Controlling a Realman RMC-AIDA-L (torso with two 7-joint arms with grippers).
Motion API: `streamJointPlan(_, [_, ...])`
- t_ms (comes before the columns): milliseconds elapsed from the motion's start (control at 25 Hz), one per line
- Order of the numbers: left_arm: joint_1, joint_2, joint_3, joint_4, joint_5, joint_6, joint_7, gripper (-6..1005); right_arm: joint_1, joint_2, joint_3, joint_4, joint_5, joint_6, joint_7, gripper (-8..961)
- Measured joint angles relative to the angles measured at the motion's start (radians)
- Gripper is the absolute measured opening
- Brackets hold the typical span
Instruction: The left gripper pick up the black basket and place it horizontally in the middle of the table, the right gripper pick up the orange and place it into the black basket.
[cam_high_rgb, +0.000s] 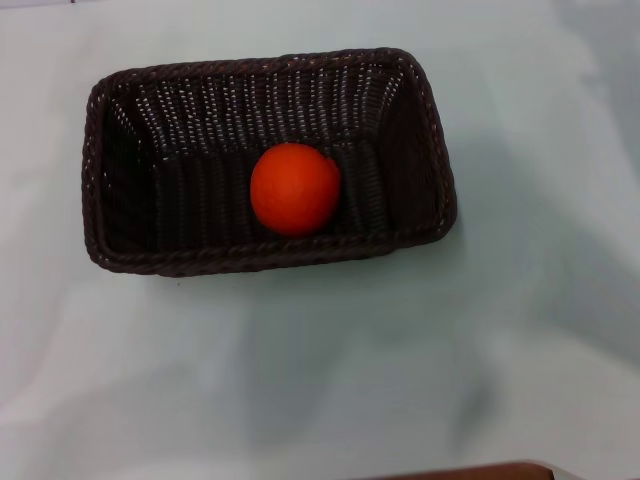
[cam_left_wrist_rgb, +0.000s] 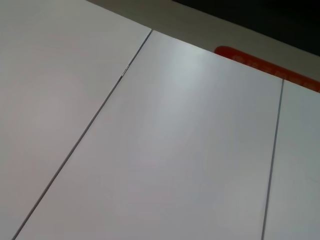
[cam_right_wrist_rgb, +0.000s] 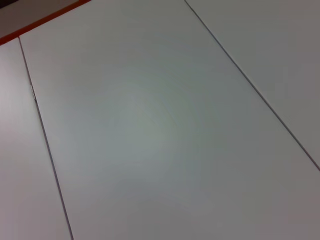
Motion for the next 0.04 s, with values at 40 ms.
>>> streamJointPlan(40, [0.002, 0.000, 0.000, 0.000, 0.000, 0.000, -0.001, 837, 0.002, 0.000, 0.000, -0.002, 0.000, 0.000, 0.000, 807])
